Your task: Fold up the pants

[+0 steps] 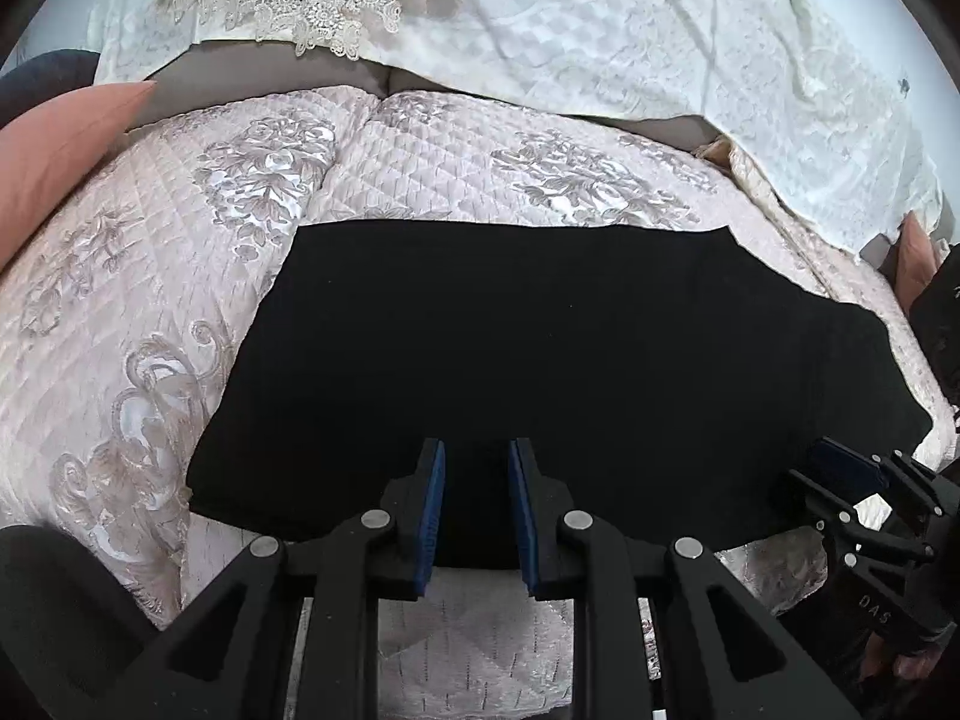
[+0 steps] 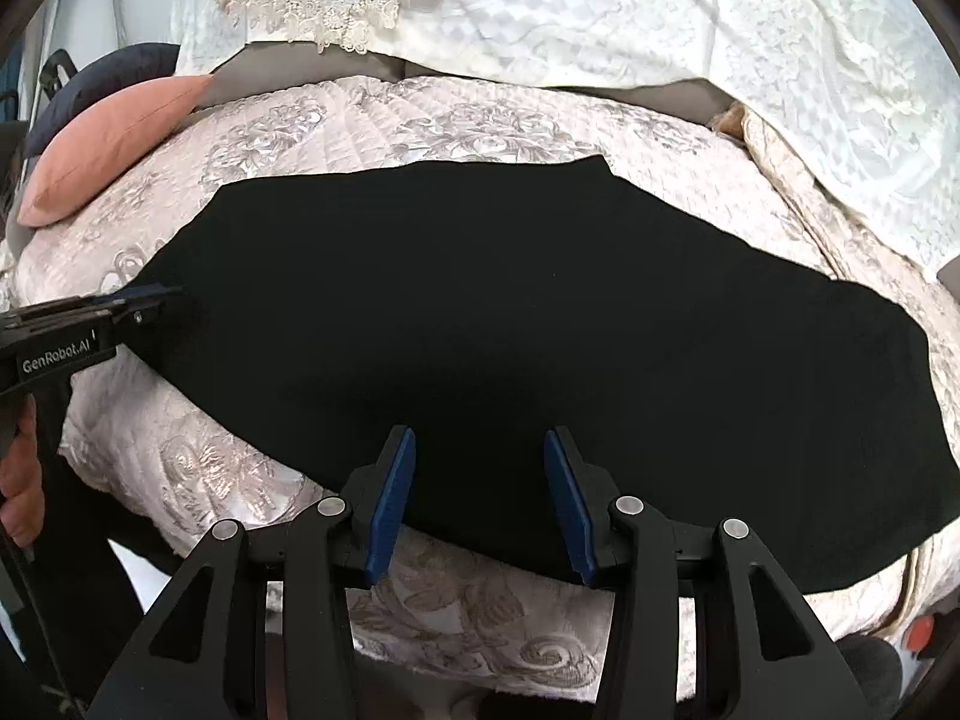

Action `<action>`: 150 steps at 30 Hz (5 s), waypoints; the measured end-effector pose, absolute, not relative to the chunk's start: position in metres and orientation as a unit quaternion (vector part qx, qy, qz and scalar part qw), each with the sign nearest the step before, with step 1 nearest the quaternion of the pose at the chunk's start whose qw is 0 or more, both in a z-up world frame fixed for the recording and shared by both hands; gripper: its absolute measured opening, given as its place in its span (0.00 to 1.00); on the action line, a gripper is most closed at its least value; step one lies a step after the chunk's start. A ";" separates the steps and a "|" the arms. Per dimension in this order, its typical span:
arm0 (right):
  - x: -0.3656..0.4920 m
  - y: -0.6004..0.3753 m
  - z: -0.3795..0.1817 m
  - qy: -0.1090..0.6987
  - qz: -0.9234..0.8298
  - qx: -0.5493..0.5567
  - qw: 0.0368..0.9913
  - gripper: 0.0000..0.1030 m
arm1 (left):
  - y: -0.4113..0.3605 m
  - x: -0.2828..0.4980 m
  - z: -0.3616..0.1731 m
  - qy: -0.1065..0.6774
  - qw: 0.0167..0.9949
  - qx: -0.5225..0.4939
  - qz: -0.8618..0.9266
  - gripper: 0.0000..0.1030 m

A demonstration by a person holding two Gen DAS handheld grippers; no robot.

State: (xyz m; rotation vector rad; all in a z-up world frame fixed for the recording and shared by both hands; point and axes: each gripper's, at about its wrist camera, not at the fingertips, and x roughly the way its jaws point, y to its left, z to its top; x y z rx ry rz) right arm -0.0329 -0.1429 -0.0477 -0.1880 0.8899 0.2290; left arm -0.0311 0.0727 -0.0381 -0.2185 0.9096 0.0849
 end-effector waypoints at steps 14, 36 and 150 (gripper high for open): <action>-0.027 -0.142 -0.034 0.420 0.112 -0.073 0.897 0.45 | 0.059 -0.029 -0.034 0.441 0.892 -0.099 0.021 0.23; -0.042 -0.154 -0.020 0.415 0.107 -0.064 0.901 0.45 | 0.061 -0.049 -0.020 0.433 0.895 -0.106 0.027 0.24; 0.017 -0.240 -0.040 0.432 0.141 0.151 0.878 0.45 | 0.025 0.016 -0.026 0.422 0.893 -0.138 -0.067 0.28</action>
